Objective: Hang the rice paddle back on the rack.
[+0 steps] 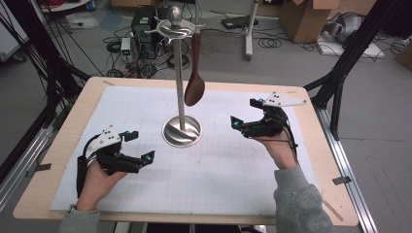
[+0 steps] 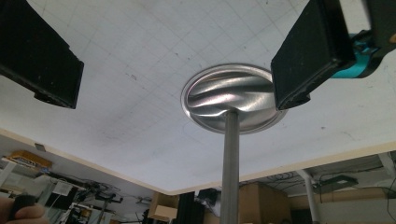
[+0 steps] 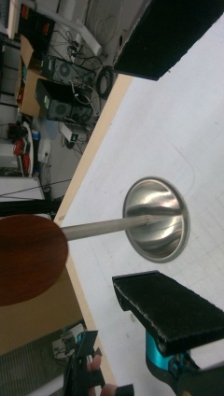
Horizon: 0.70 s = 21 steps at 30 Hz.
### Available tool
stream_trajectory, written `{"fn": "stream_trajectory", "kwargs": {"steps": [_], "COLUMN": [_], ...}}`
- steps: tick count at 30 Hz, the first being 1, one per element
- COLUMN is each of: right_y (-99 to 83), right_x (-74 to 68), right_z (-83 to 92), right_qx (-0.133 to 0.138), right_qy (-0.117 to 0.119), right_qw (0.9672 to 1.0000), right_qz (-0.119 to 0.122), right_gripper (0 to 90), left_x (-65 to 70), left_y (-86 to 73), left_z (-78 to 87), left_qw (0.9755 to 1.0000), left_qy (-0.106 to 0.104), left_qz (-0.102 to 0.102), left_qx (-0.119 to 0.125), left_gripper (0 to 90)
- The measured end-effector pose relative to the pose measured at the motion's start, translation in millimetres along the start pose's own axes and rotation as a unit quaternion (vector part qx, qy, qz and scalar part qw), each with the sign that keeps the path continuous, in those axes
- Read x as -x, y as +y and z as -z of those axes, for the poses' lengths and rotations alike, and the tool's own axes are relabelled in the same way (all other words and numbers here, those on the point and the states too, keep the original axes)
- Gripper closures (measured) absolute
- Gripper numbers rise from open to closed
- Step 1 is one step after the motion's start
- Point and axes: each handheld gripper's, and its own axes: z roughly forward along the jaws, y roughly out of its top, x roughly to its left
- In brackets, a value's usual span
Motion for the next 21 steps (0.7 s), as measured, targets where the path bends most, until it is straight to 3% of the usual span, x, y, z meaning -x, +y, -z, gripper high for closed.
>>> {"fn": "stream_trajectory", "kwargs": {"steps": [12, 17, 21], "right_y": [-33.8, -45.3, -53.3], "right_x": [9.8, 11.9, 14.3], "right_z": [11.1, 15.9, 19.8], "right_qx": [-0.013, -0.016, -0.024], "right_qy": [-0.017, -0.016, -0.017], "right_qw": [0.9996, 0.9995, 0.9992], "right_qz": [-0.020, -0.023, -0.026], "right_gripper": [0.0, 0.1, 0.0], "left_x": [-1.6, -3.1, -1.7], "left_y": [4.2, 1.1, 1.9], "left_z": [-7.4, -16.6, -19.8], "left_qw": [0.9999, 0.9999, 0.9999], "left_qy": [-0.010, -0.009, -0.012], "left_qz": [0.001, -0.001, -0.004], "left_qx": [0.006, -0.013, -0.012], "left_gripper": [2.9, 2.9, 2.9]}}
